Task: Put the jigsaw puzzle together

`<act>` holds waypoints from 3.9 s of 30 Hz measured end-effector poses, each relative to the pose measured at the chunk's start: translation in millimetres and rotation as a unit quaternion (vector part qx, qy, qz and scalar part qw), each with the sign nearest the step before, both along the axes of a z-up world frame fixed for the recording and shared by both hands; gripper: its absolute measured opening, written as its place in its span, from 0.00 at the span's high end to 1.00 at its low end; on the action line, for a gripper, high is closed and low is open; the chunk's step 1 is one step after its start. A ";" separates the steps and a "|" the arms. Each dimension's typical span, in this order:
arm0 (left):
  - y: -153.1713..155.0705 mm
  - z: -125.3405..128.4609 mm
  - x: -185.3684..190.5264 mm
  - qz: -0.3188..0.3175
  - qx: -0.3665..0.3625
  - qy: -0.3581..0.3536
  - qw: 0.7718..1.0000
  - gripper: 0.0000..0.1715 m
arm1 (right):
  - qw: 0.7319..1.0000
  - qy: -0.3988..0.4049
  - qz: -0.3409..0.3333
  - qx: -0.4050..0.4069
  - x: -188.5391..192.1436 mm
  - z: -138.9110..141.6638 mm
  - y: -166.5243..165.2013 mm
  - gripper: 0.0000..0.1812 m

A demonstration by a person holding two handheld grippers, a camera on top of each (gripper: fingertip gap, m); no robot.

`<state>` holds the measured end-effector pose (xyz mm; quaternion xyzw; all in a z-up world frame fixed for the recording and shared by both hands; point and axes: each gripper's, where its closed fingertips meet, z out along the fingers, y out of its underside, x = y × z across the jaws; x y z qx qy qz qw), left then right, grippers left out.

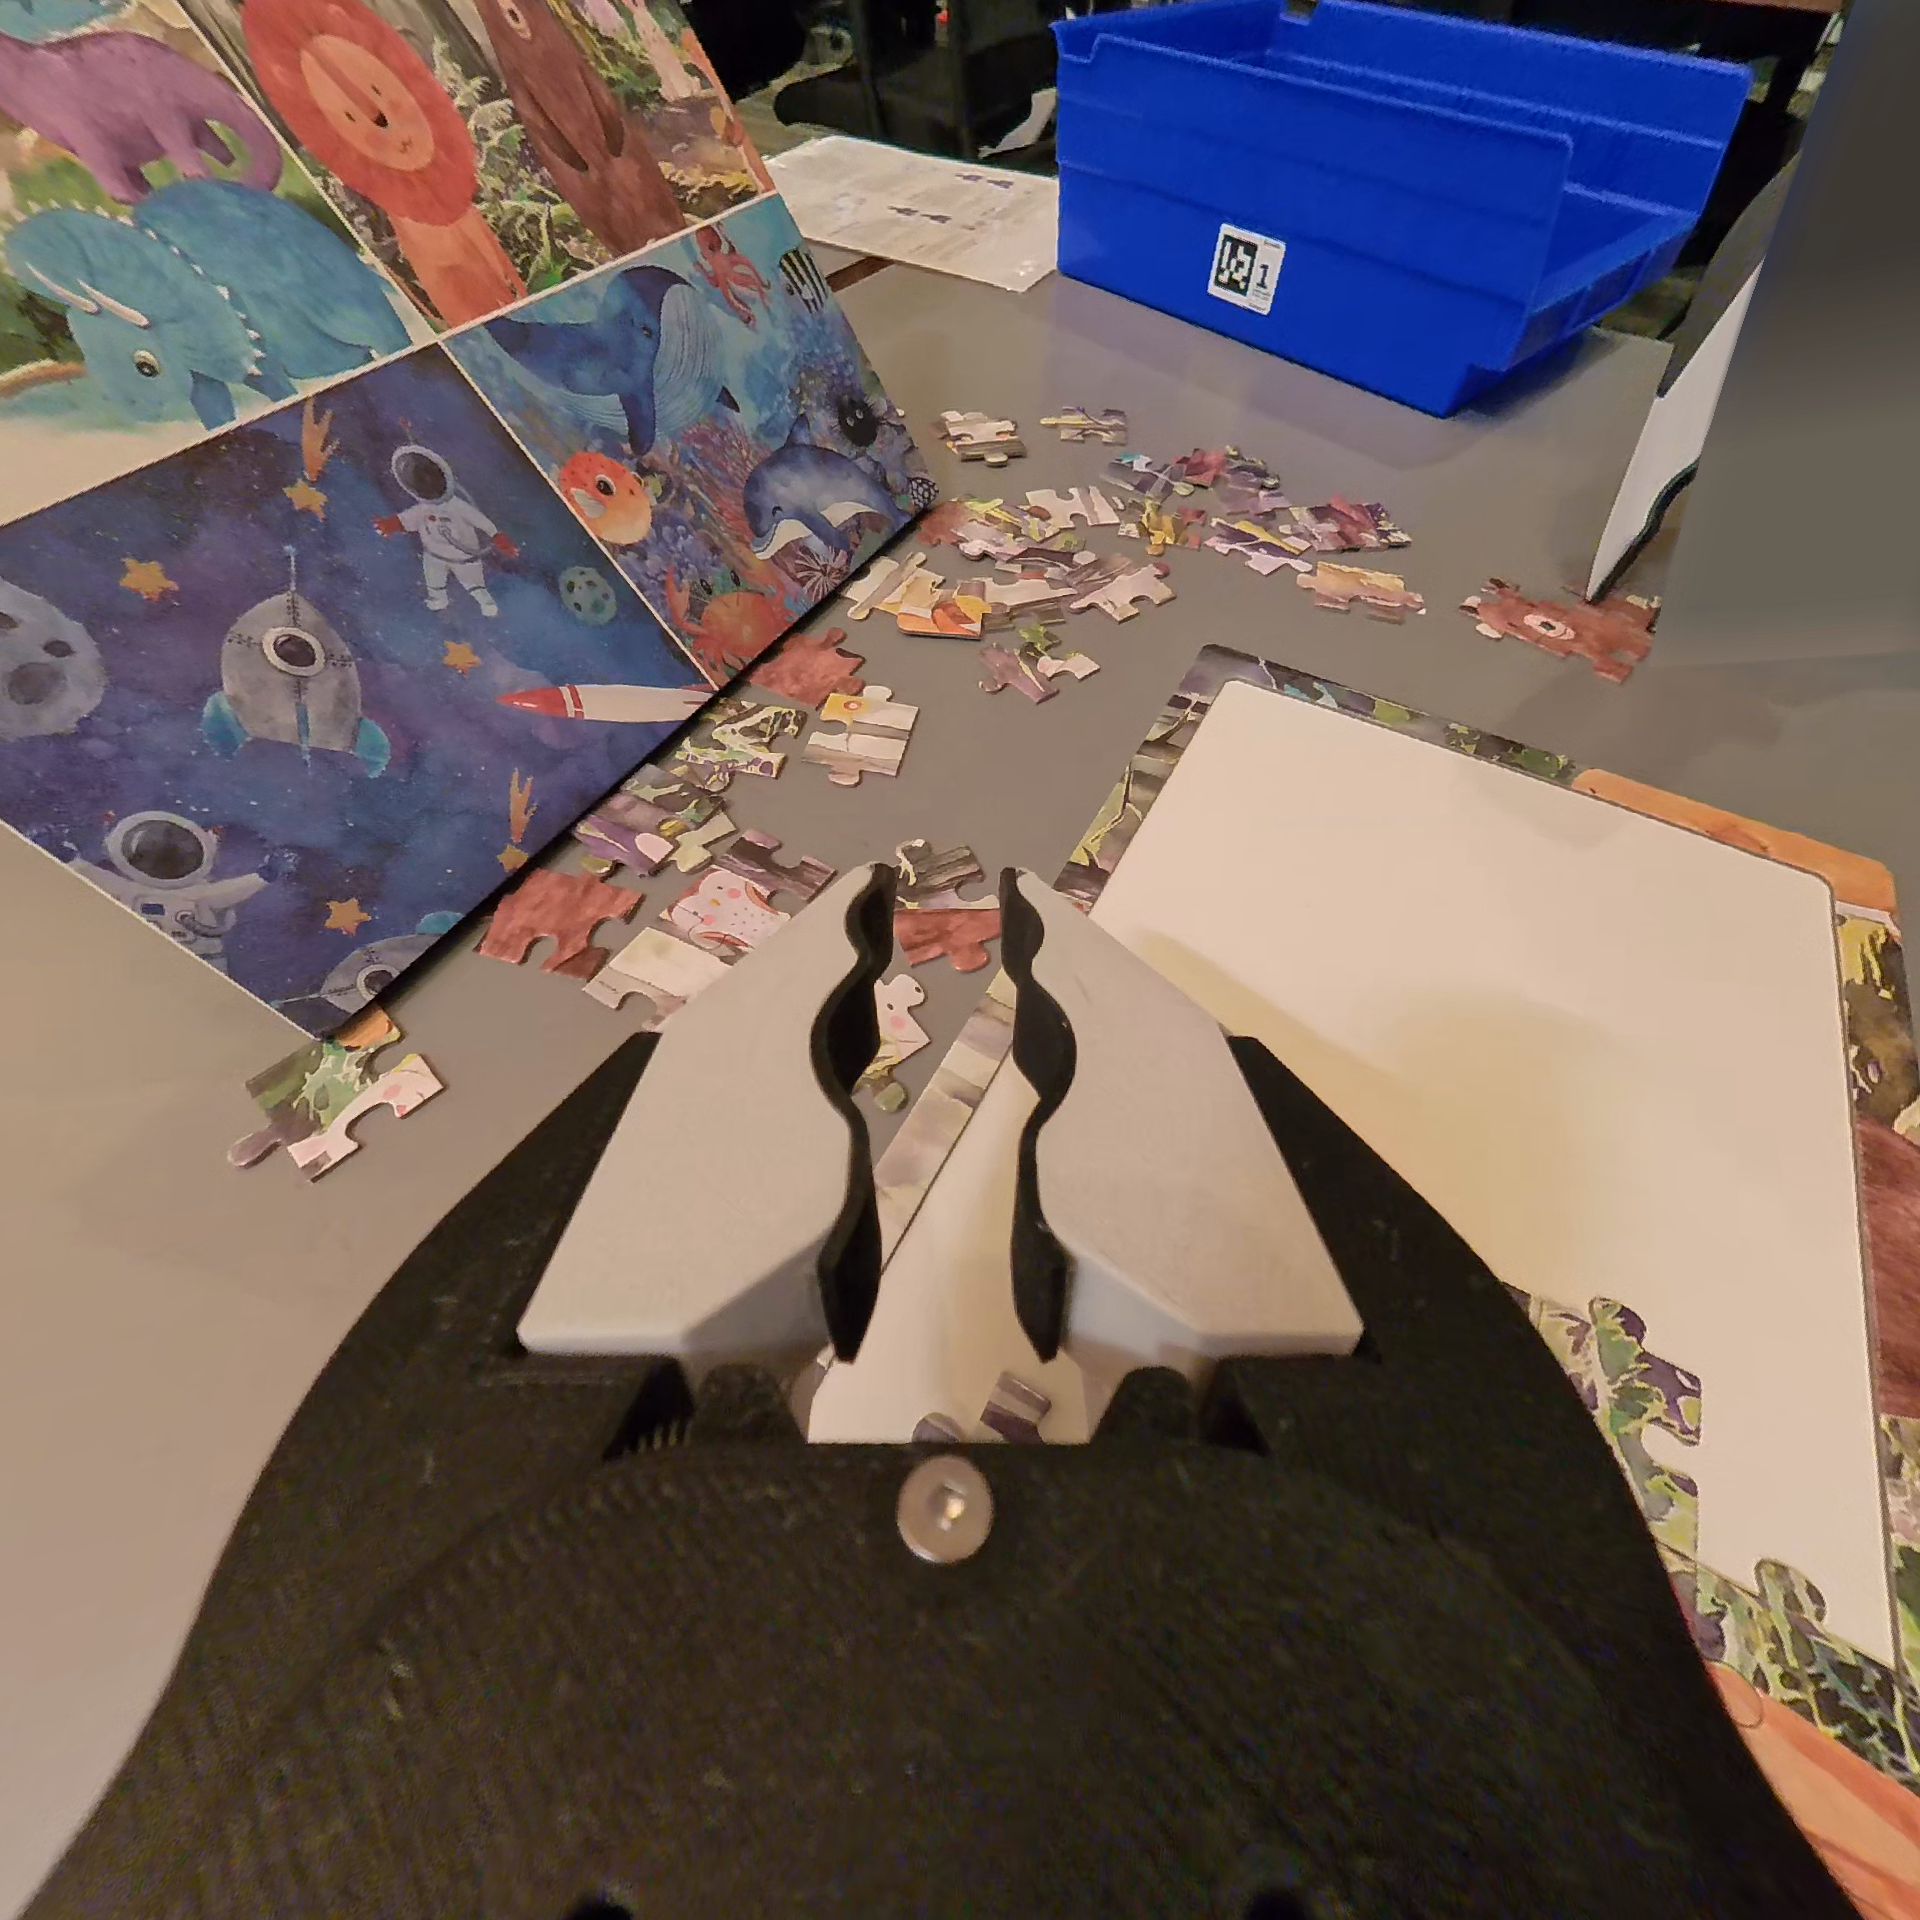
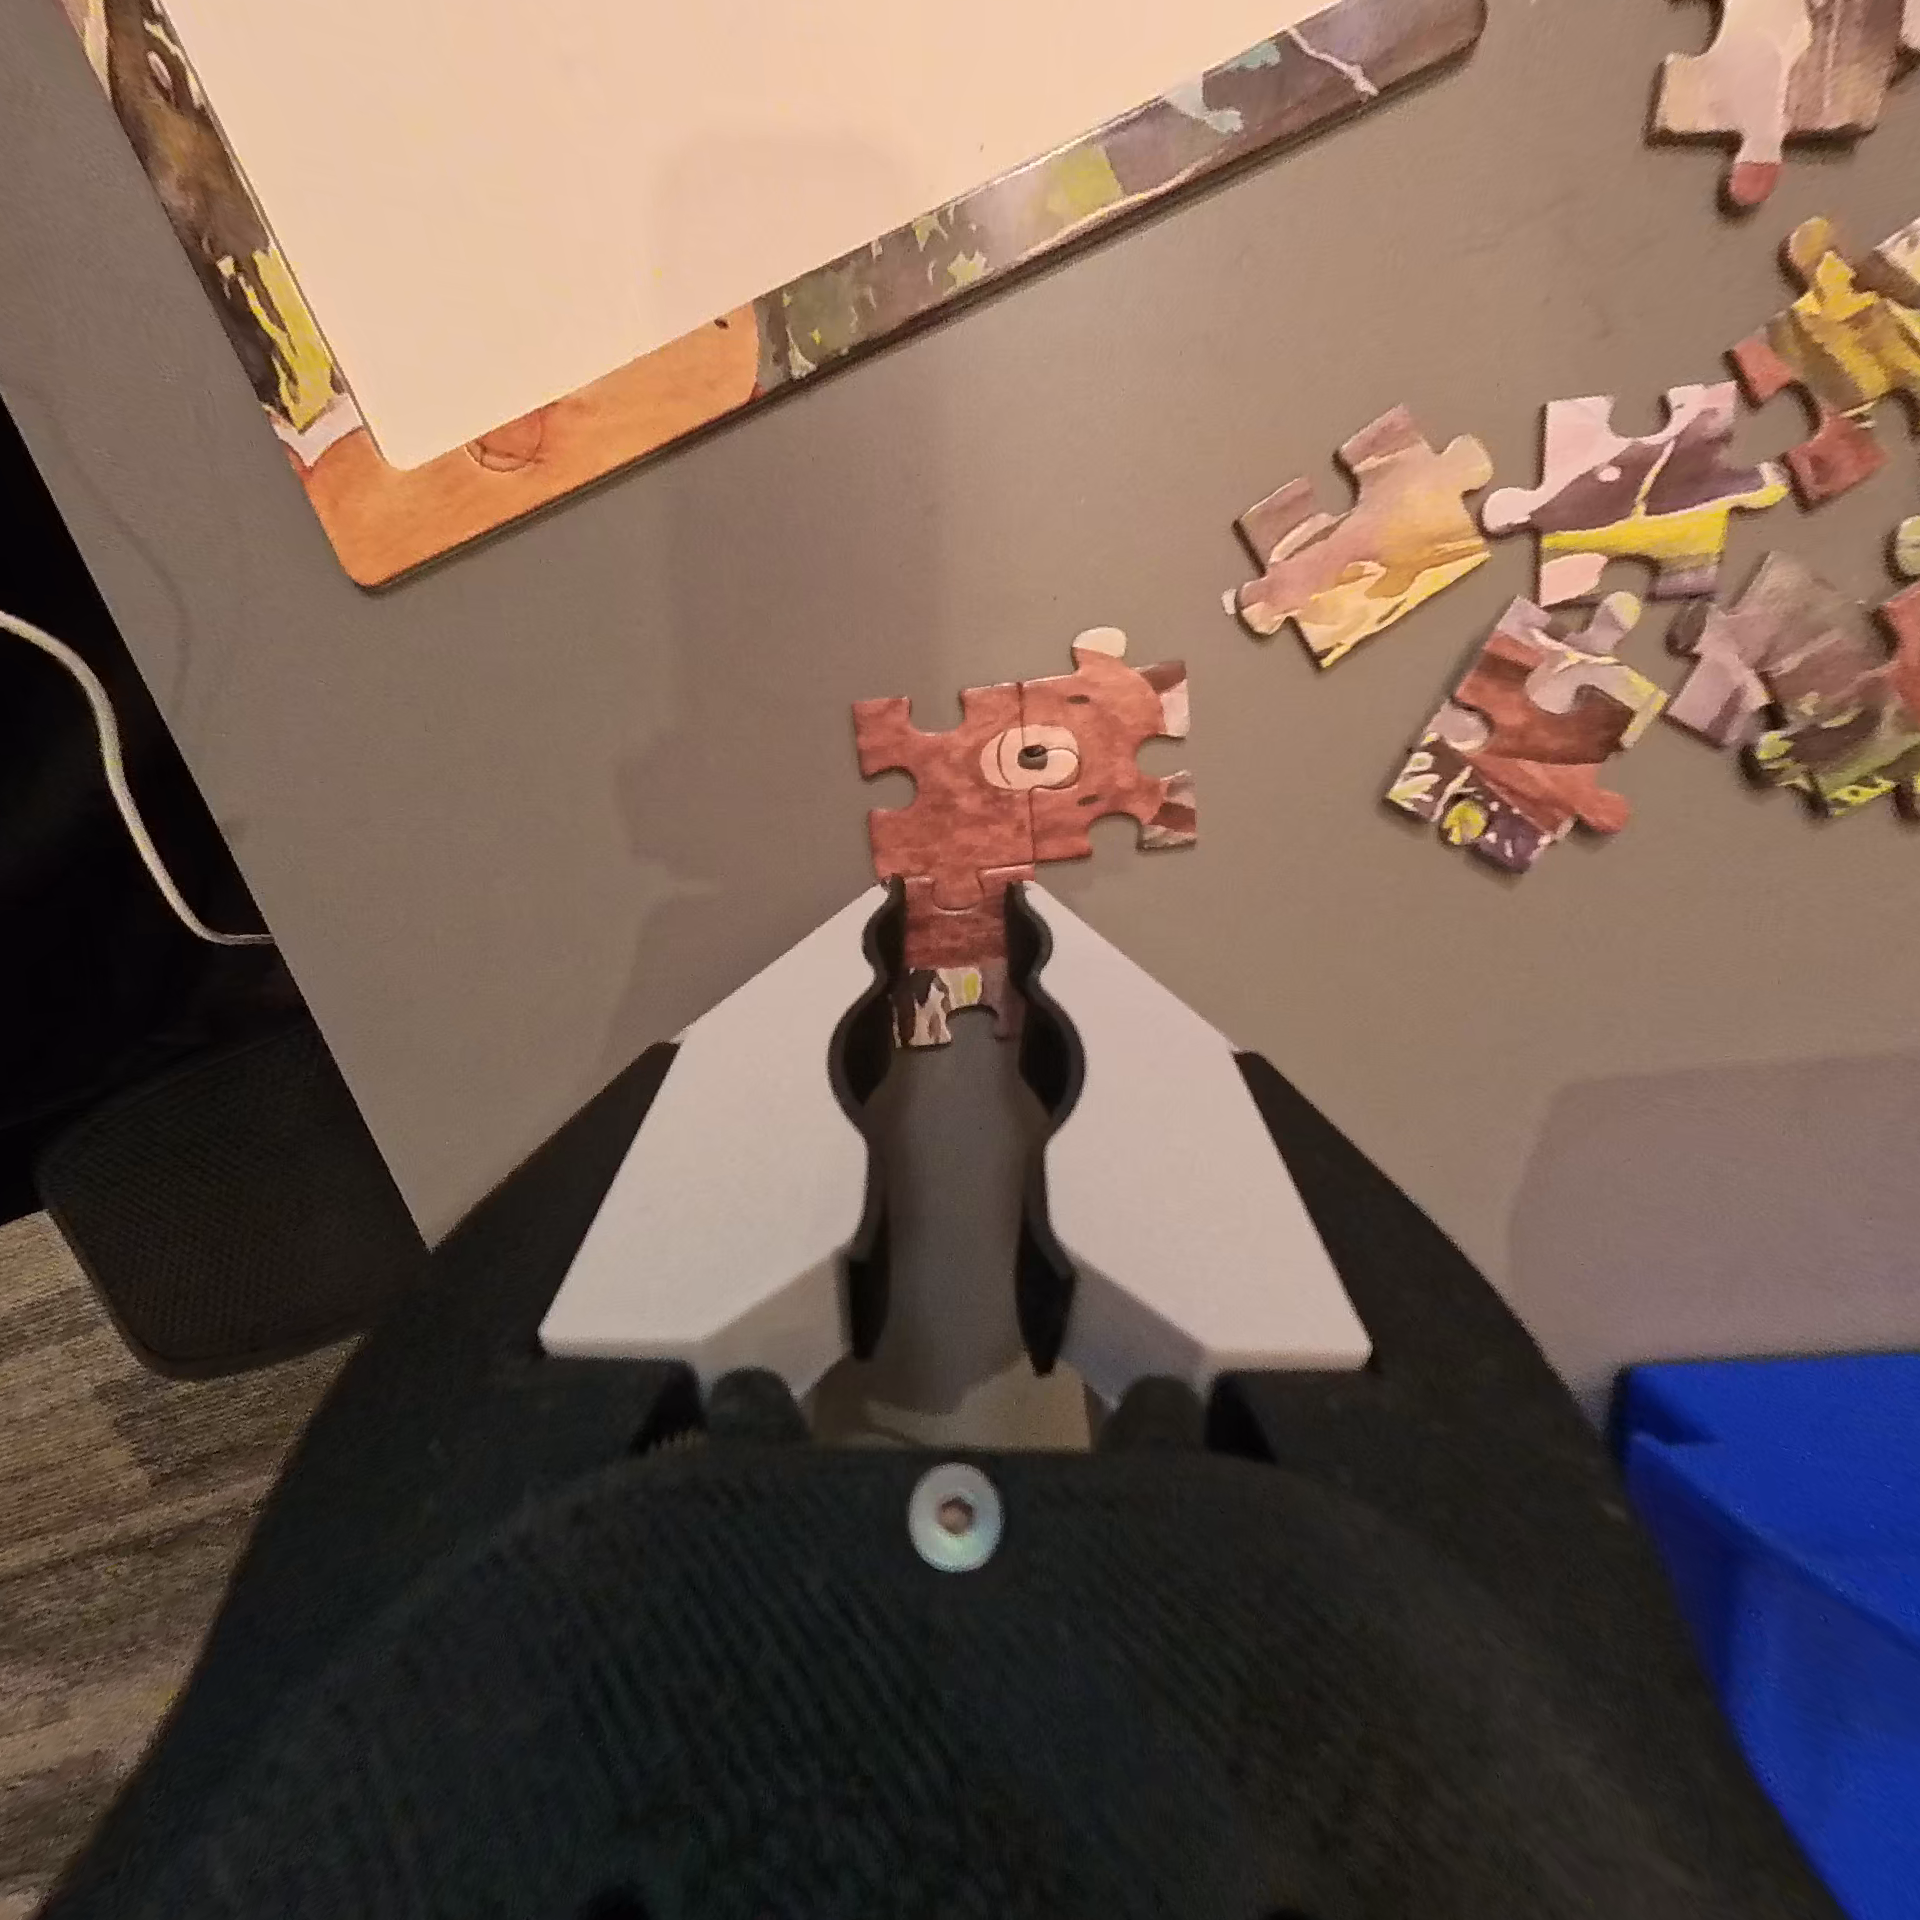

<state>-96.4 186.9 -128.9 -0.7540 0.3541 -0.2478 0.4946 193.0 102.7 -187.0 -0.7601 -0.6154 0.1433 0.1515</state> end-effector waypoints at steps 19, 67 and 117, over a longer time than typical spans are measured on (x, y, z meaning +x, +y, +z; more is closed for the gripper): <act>-2.3 0.7 2.9 -0.005 0.005 0.006 1.000 0.89 | 0.999 -0.052 0.004 -0.009 -1.1 -1.7 -0.3 0.91; -4.8 7.9 4.4 -0.005 0.025 0.008 1.000 0.89 | 0.980 0.092 -0.161 0.067 -10.1 3.0 -2.7 1.00; -7.2 19.8 1.7 -0.004 0.051 0.001 0.999 0.90 | 0.758 0.450 -0.325 0.341 28.6 201.4 54.9 1.00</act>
